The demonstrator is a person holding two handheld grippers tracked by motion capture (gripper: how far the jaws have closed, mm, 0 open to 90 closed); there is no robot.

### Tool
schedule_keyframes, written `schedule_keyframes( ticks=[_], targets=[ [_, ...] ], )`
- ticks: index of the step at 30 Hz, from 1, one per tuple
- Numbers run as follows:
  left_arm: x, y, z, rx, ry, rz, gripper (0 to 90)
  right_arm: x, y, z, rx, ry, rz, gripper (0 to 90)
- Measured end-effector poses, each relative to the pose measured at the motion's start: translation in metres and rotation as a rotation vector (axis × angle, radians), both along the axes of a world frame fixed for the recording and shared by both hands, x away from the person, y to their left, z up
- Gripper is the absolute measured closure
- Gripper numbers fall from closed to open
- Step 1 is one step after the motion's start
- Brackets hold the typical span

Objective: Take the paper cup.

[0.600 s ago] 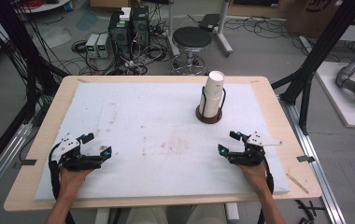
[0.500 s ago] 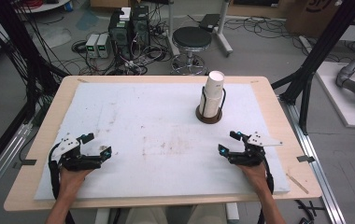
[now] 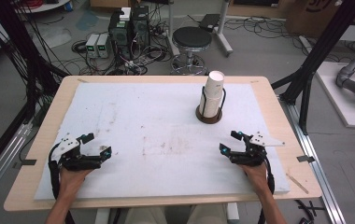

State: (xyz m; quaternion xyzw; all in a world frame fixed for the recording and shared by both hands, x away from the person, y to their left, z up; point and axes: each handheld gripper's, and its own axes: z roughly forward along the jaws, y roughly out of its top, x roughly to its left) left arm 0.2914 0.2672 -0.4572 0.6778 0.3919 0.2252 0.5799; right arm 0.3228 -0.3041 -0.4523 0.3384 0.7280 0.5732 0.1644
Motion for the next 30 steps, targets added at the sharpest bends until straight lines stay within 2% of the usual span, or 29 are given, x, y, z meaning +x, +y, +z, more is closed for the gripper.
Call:
schedule_keyframes(
  ticks=[2, 7, 12, 19, 20, 26, 27, 28, 30],
  targets=[
    [0.001, 0.0, 0.0, 0.001, 0.003, -0.003, 1.7, 0.001, -0.002, 0.002, -0.001, 0.02, 0.006, 18.6],
    [0.002, 0.0, 0.0, 0.0, 0.015, -0.005, 1.7, -0.001, -0.002, 0.016, 0.008, 0.003, 0.016, 18.6],
    [0.002, 0.001, 0.0, -0.012, 0.018, -0.004, 1.7, 0.0, -0.002, 0.035, -0.032, 0.021, 0.042, 18.6],
    [0.002, 0.002, 0.0, -0.014, 0.019, -0.006, 1.7, 0.007, -0.004, 0.064, -0.074, 0.014, 0.059, 18.6],
    [0.002, 0.002, 0.0, -0.014, 0.019, -0.006, 1.8, 0.007, -0.004, 0.064, -0.074, 0.014, 0.059, 18.6],
    [0.002, 0.002, 0.0, -0.015, 0.02, -0.009, 1.8, 0.022, -0.006, 0.102, -0.137, 0.021, 0.051, 18.6],
    [0.002, 0.002, 0.0, -0.018, 0.019, -0.01, 1.8, 0.022, -0.006, 0.102, -0.137, 0.021, 0.051, 18.6],
    [0.002, 0.002, 0.0, -0.019, 0.017, -0.012, 1.8, 0.027, -0.006, 0.114, -0.158, 0.024, 0.044, 18.6],
    [0.002, 0.002, 0.0, -0.019, 0.016, -0.012, 1.7, 0.032, -0.006, 0.124, -0.18, 0.022, 0.04, 18.6]
  ],
)
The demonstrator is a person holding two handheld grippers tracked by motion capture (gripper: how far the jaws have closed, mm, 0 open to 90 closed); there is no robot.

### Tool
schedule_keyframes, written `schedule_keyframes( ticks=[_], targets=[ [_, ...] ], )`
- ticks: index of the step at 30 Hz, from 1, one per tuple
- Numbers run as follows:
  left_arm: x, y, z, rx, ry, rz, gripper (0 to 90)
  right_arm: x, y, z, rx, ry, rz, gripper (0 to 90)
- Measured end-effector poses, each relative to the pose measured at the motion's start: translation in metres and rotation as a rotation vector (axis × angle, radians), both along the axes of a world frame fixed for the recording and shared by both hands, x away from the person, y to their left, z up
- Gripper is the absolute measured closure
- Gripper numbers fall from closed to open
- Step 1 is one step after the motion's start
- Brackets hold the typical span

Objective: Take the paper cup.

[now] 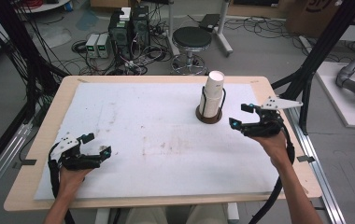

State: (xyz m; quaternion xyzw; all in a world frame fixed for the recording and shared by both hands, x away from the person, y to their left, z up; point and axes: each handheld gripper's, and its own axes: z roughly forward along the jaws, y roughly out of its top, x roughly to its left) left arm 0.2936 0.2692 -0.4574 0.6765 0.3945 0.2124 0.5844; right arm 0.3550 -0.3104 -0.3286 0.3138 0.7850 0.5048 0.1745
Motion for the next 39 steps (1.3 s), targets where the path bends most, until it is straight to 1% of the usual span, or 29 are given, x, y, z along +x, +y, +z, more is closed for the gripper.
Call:
schedule_keyframes(
  ticks=[3, 5, 6, 7, 8, 9, 13, 15, 16, 17, 19, 21, 23, 24, 26, 27, 28, 30, 31, 32, 35, 36, 38, 39],
  targets=[
    [0.0, 0.0, 0.0, 0.001, 0.003, -0.002, 1.7, 0.008, 0.0, 0.015, -0.024, 0.001, -0.01, 18.6],
    [0.0, 0.0, 0.0, 0.0, 0.003, -0.001, 1.7, 0.01, 0.0, 0.018, -0.028, 0.008, -0.012, 18.6],
    [0.0, 0.0, 0.0, 0.001, 0.005, -0.002, 1.7, 0.017, -0.001, 0.026, -0.047, 0.013, -0.016, 18.6],
    [0.001, 0.0, 0.0, 0.001, 0.006, -0.002, 1.8, 0.02, -0.001, 0.029, -0.054, 0.013, -0.018, 18.6],
    [0.001, 0.0, 0.0, 0.001, 0.006, -0.002, 1.8, 0.02, -0.001, 0.029, -0.054, 0.013, -0.018, 18.6],
    [0.001, 0.0, 0.0, 0.001, 0.007, -0.002, 1.8, 0.026, -0.001, 0.035, -0.072, 0.021, -0.015, 18.6],
    [0.001, 0.0, 0.0, 0.001, 0.01, -0.005, 1.7, 0.039, 0.0, 0.047, -0.129, 0.046, -0.007, 18.6],
    [0.001, 0.0, 0.0, 0.0, 0.011, -0.005, 1.7, 0.045, 0.001, 0.054, -0.151, 0.056, -0.004, 17.3],
    [0.001, 0.0, 0.0, 0.0, 0.011, -0.005, 1.8, 0.045, 0.001, 0.054, -0.151, 0.056, -0.004, 17.3],
    [0.001, 0.0, 0.0, 0.0, 0.011, -0.004, 1.7, 0.052, 0.004, 0.061, -0.173, 0.06, 0.002, 17.3],
    [0.001, 0.0, 0.0, 0.001, 0.01, -0.006, 1.8, 0.058, 0.006, 0.066, -0.191, 0.071, 0.002, 15.0],
    [0.001, 0.0, 0.0, 0.001, 0.007, -0.006, 1.7, 0.065, 0.008, 0.071, -0.202, 0.082, 0.001, 14.9],
    [0.001, 0.0, 0.0, 0.002, 0.007, -0.006, 1.7, 0.073, 0.011, 0.076, -0.227, 0.09, 0.0, 14.3],
    [0.001, 0.0, 0.0, 0.001, 0.007, -0.006, 1.7, 0.076, 0.012, 0.079, -0.24, 0.09, 0.001, 14.1],
    [0.001, 0.0, 0.0, 0.0, 0.007, -0.004, 1.8, 0.082, 0.015, 0.082, -0.25, 0.103, 0.007, 14.1],
    [0.001, 0.0, 0.0, 0.0, 0.007, -0.004, 1.7, 0.082, 0.015, 0.082, -0.25, 0.103, 0.007, 14.1],
    [0.0, 0.0, 0.0, 0.0, 0.007, -0.005, 1.8, 0.088, 0.02, 0.086, -0.277, 0.108, 0.01, 14.1],
    [0.0, 0.0, 0.0, -0.001, 0.007, -0.004, 1.8, 0.089, 0.022, 0.087, -0.282, 0.116, 0.01, 14.1],
    [0.001, 0.0, 0.0, 0.0, 0.007, -0.005, 1.7, 0.096, 0.027, 0.09, -0.297, 0.126, 0.018, 14.1],
    [0.001, 0.0, 0.0, -0.003, 0.01, -0.006, 1.8, 0.099, 0.028, 0.091, -0.301, 0.123, 0.026, 14.1],
    [0.001, 0.001, 0.0, -0.002, 0.01, -0.008, 1.8, 0.109, 0.033, 0.093, -0.334, 0.143, 0.031, 14.2],
    [0.001, 0.001, 0.0, -0.002, 0.01, -0.008, 1.7, 0.111, 0.035, 0.094, -0.342, 0.156, 0.03, 14.2],
    [0.001, 0.001, 0.0, -0.002, 0.011, -0.007, 1.8, 0.117, 0.038, 0.095, -0.361, 0.161, 0.035, 14.2],
    [0.001, 0.001, 0.0, -0.002, 0.011, -0.007, 1.7, 0.12, 0.038, 0.096, -0.369, 0.171, 0.037, 14.2]
  ],
)
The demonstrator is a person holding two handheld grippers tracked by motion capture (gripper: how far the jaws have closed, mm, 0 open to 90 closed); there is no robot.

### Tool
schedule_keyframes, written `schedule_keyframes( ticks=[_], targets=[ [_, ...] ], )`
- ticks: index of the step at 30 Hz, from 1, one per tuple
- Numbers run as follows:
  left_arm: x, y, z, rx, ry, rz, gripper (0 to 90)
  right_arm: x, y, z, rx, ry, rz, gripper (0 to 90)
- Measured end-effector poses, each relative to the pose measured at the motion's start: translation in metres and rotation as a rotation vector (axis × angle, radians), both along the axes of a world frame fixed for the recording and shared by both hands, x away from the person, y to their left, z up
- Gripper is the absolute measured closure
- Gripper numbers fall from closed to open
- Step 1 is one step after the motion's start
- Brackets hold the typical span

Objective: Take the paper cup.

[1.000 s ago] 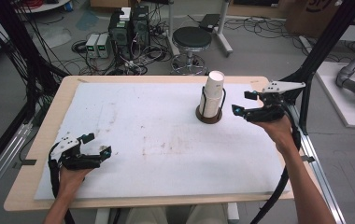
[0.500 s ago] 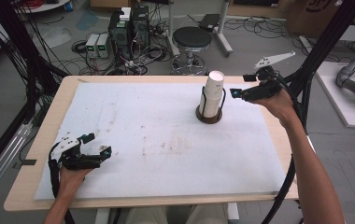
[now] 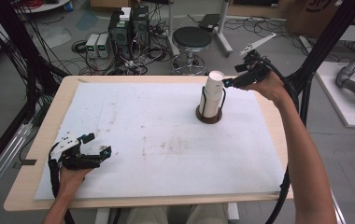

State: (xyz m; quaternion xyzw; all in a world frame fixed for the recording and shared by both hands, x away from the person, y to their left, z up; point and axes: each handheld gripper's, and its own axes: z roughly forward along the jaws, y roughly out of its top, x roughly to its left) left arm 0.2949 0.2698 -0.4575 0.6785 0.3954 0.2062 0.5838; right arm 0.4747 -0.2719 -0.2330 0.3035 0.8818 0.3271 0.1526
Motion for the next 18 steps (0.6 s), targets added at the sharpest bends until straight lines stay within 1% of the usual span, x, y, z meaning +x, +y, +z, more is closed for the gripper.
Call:
schedule_keyframes(
  ticks=[3, 5, 7, 8, 11, 12, 13, 14, 15, 16, 17, 18],
  targets=[
    [0.0, 0.0, 0.0, 0.001, 0.001, -0.002, 1.7, 0.008, 0.003, 0.002, -0.029, 0.019, 0.008, 14.1],
    [0.0, 0.0, 0.0, 0.002, 0.001, -0.002, 1.7, 0.014, 0.006, 0.004, -0.038, 0.032, 0.006, 14.1],
    [0.0, 0.0, 0.0, 0.002, 0.001, 0.001, 1.7, 0.019, 0.008, 0.006, -0.051, 0.035, 0.005, 14.1],
    [0.0, 0.0, 0.0, 0.002, 0.001, 0.001, 1.7, 0.02, 0.009, 0.006, -0.05, 0.047, 0.003, 14.1],
    [0.0, -0.001, 0.0, 0.006, 0.0, 0.0, 1.7, 0.029, 0.013, 0.005, -0.065, 0.067, 0.005, 14.2],
    [0.0, -0.001, 0.0, 0.007, -0.001, -0.001, 1.7, 0.031, 0.014, 0.004, -0.066, 0.081, 0.007, 14.2],
    [0.0, -0.001, 0.0, 0.007, -0.002, 0.0, 1.7, 0.031, 0.014, 0.004, -0.066, 0.081, 0.007, 14.2],
    [-0.001, -0.001, 0.0, 0.003, -0.002, 0.001, 1.8, 0.034, 0.017, 0.003, -0.087, 0.097, 0.01, 14.2],
    [-0.001, -0.001, 0.0, 0.003, -0.002, 0.001, 1.8, 0.035, 0.018, 0.002, -0.094, 0.11, 0.006, 14.2],
    [-0.001, -0.001, 0.0, 0.002, -0.005, 0.004, 1.7, 0.037, 0.02, 0.001, -0.105, 0.116, 0.004, 14.2],
    [-0.001, -0.001, 0.0, 0.002, -0.005, 0.004, 1.7, 0.038, 0.021, 0.0, -0.112, 0.111, 0.008, 14.2],
    [-0.001, 0.0, 0.0, -0.001, -0.005, 0.003, 1.7, 0.038, 0.023, 0.0, -0.111, 0.111, 0.006, 14.1]
  ],
)
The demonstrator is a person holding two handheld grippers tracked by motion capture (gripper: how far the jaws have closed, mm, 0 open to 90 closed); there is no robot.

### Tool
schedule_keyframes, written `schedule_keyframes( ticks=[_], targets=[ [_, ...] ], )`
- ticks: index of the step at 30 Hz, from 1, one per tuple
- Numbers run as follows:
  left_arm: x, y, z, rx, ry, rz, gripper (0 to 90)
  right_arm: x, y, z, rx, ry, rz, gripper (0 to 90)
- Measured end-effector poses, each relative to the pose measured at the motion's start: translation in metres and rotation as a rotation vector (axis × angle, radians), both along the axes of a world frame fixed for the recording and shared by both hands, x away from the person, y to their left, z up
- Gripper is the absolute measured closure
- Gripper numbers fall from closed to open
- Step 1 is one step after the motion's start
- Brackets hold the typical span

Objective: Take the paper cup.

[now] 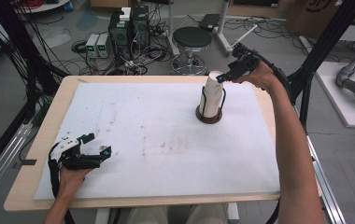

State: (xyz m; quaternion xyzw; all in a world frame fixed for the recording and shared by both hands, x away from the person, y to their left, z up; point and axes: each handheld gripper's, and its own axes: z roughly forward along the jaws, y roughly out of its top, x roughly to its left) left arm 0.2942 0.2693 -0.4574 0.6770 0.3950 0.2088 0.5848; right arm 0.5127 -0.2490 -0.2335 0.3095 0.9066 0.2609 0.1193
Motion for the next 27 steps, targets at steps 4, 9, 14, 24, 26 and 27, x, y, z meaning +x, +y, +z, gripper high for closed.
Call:
schedule_keyframes(
  ticks=[4, 9, 14, 24, 26, 27],
  targets=[
    [0.0, 0.0, 0.0, 0.001, 0.001, 0.001, 1.7, 0.003, 0.005, -0.004, -0.012, 0.011, 0.001, 14.2],
    [0.0, 0.0, 0.0, 0.002, 0.004, -0.001, 1.7, 0.008, 0.007, -0.009, -0.019, 0.031, 0.002, 14.3],
    [0.0, 0.0, 0.0, 0.0, 0.003, -0.001, 1.7, 0.014, 0.013, -0.015, -0.042, 0.049, 0.0, 14.3],
    [0.001, 0.0, 0.0, 0.003, 0.004, -0.007, 1.7, 0.021, 0.021, -0.017, -0.086, 0.067, -0.005, 15.4],
    [0.001, 0.0, 0.0, 0.007, 0.003, -0.008, 1.7, 0.021, 0.022, -0.018, -0.086, 0.073, -0.005, 16.0],
    [0.001, 0.0, 0.0, 0.008, 0.003, -0.008, 1.7, 0.021, 0.022, -0.018, -0.095, 0.075, -0.003, 16.0]
  ],
)
